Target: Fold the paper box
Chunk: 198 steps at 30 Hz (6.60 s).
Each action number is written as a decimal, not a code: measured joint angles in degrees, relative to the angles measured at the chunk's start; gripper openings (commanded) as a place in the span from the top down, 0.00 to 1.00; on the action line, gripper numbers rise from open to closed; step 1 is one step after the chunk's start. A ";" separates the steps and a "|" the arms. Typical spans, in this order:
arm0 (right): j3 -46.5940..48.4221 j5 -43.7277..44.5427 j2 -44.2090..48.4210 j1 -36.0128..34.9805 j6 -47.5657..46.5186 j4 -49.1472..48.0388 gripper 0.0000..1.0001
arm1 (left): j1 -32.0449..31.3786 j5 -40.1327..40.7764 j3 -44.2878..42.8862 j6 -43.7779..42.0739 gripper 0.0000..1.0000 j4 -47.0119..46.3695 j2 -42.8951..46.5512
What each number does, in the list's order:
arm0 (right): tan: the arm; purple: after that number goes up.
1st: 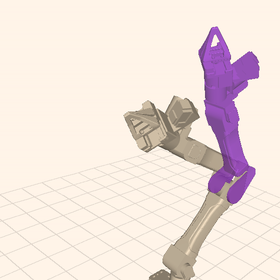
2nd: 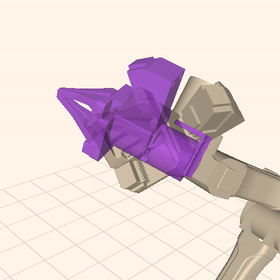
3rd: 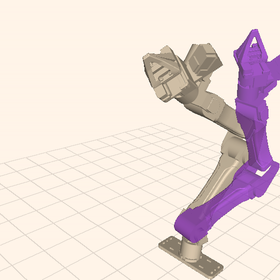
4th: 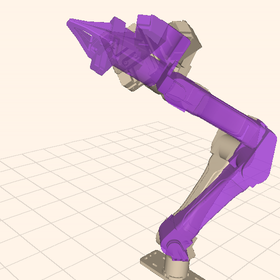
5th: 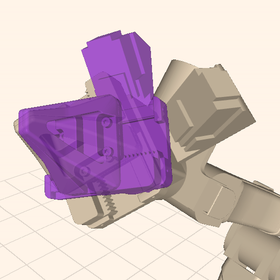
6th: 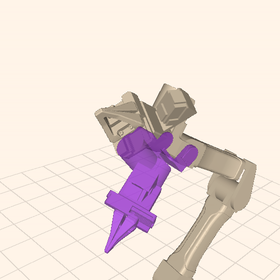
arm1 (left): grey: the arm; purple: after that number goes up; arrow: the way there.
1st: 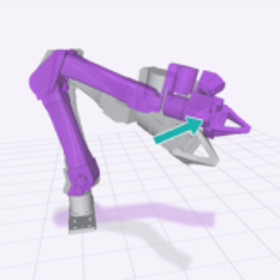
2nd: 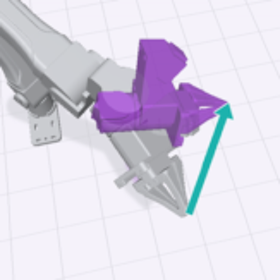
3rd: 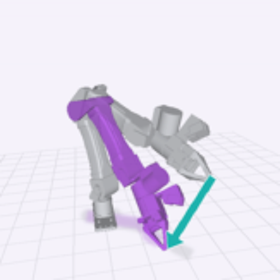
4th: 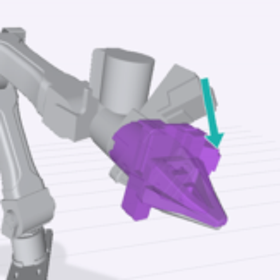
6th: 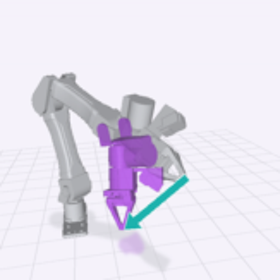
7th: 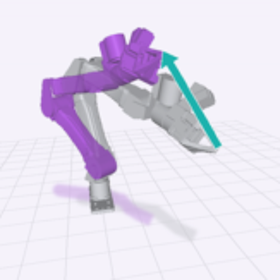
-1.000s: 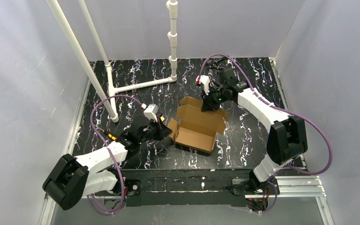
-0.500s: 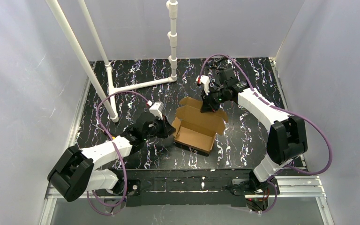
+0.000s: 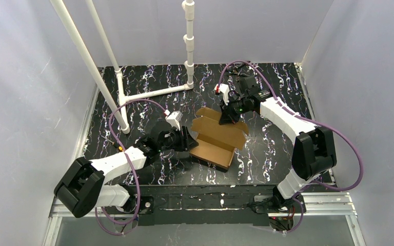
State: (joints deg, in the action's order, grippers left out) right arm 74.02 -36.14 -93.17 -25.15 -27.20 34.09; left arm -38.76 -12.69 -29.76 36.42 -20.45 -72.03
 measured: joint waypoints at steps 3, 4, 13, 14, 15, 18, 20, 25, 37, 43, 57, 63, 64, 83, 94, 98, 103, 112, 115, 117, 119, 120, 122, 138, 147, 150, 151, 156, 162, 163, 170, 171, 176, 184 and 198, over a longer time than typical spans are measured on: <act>-0.09 0.00 0.00 0.00 0.00 -0.04 0.99 | 0.00 -1.31 0.00 1.16 0.42 0.35 0.24; -0.15 0.00 0.00 0.00 0.00 -0.11 0.99 | 0.02 -1.64 0.00 1.60 0.41 0.46 0.39; -0.79 0.02 0.02 0.00 0.02 -0.59 0.99 | 3.43 -6.01 0.02 6.23 0.37 0.74 1.27; -0.79 0.02 0.02 0.00 0.00 -0.61 0.99 | 3.93 -6.40 0.02 6.82 0.37 0.70 1.27; -0.79 0.02 0.02 0.00 0.00 -0.68 0.99 | 4.42 -6.80 0.02 7.43 0.37 0.66 1.25; -0.79 0.02 0.02 0.00 0.00 -0.79 0.99 | 5.73 -8.31 0.04 9.49 0.37 -0.42 0.90; -0.81 0.07 0.02 0.00 0.00 -0.81 0.99 | 6.45 -9.42 0.28 10.95 0.37 -1.97 0.48; -0.81 0.13 0.02 0.00 0.00 -0.85 0.99 | 8.17 -13.40 1.14 14.93 0.49 -6.47 -2.01; -0.81 0.13 0.02 0.00 0.00 -0.85 0.99 | 9.38 -15.54 1.20 18.36 0.87 -9.33 -5.81; -0.81 0.15 0.02 0.00 0.00 -0.85 0.99 | 9.42 -15.54 1.18 17.16 0.87 -9.01 -8.46; -0.81 0.15 0.02 0.00 0.00 -0.85 0.99 | 9.40 -11.89 -2.10 9.42 0.75 2.71 -6.64; -0.81 0.15 0.02 0.00 -0.02 -0.83 0.99 | 8.85 -5.95 -6.51 2.89 0.63 12.85 -5.73; -0.81 0.13 0.02 0.00 -0.02 -0.83 0.99 | 8.59 -5.01 -7.50 1.53 0.62 14.60 -5.64; -0.81 -0.04 0.02 0.00 -0.02 -0.85 0.99 | 8.85 -6.12 -8.74 -3.69 0.32 18.78 -4.50; -0.81 -0.07 0.02 0.00 -0.04 -0.83 0.99 | 9.81 -10.99 -8.66 -1.20 0.33 16.17 -10.19; -0.81 -0.07 0.02 0.00 -0.09 -0.85 0.99 | 10.25 -12.50 -8.33 0.74 0.25 14.08 -9.07; -0.81 -0.07 0.02 0.00 -0.24 -0.87 0.99 | 11.56 -14.14 -6.45 3.76 0.19 11.10 -3.45; -1.84 -0.07 0.02 0.00 -1.01 -0.90 0.99 | 17.51 -12.63 1.81 8.22 0.33 8.50 6.84; -1.84 -0.26 0.02 0.00 -1.31 -0.90 0.99 | 19.21 -10.73 5.16 10.54 0.34 8.72 8.79; -1.84 -0.50 0.02 0.00 -1.49 -0.90 0.99 | 19.82 -9.68 6.95 12.17 0.36 8.76 10.27; -1.84 -0.76 0.11 0.00 -1.57 -0.87 0.99 | 20.28 -8.70 7.91 14.08 0.37 8.90 11.02; -1.84 -0.96 0.15 0.00 -1.62 -0.87 0.99 | 20.31 -8.46 7.98 14.78 0.37 8.90 10.95; -1.84 -1.42 0.33 0.00 -1.66 -0.87 0.99 | 20.35 -8.31 7.98 16.26 0.37 8.52 10.32; -1.84 -2.82 0.83 -0.09 -1.68 -0.85 0.99 | 17.55 -15.17 7.52 22.43 0.40 -0.09 0.26; -1.84 -2.82 0.83 -0.92 -1.88 -0.85 0.99 | 14.51 -16.87 3.54 22.84 0.41 -3.63 -3.72; -1.84 -2.80 0.83 -1.16 -1.97 -0.85 0.99 | 13.97 -17.22 3.13 22.80 0.42 -4.04 -4.61; -1.84 -2.78 0.85 -1.25 -2.05 -0.85 0.99 | 13.79 -17.38 3.13 22.77 0.42 -4.07 -4.94; -1.84 -1.95 0.90 -1.86 -2.64 -0.85 0.99 | 13.33 -17.77 3.13 22.75 0.45 -4.02 -5.55; -1.84 1.66 1.77 -3.58 -3.04 -0.87 0.99 | 12.11 -17.97 2.10 22.62 0.46 -3.96 -6.47; -1.86 2.08 1.97 -3.82 -3.04 -0.85 0.99 | 11.80 -17.97 1.73 22.51 0.46 -3.85 -6.82; -1.70 5.99 2.36 -5.66 -3.08 -0.76 0.99 | 10.12 -17.53 -1.16 20.00 0.47 0.15 -7.58; -1.60 6.34 2.36 -5.84 -3.08 -0.72 0.99 | 9.99 -17.29 -1.62 19.39 0.48 1.14 -7.58; -0.07 8.15 2.36 -7.26 -3.04 -0.24 0.99 | 9.51 -15.47 -4.24 15.43 0.55 7.56 -7.54; 1.64 8.63 2.38 -8.33 -2.69 0.31 0.99 | 7.80 -11.61 -10.01 9.27 0.60 17.20 -7.54; 1.51 5.57 2.45 -8.33 0.04 0.48 0.99 | 4.94 -4.55 -10.78 7.10 0.84 21.44 -11.28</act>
State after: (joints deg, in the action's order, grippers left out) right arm 75.53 -30.57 -90.72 -33.47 -27.16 34.57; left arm -33.82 -17.23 -40.53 43.53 0.99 -83.31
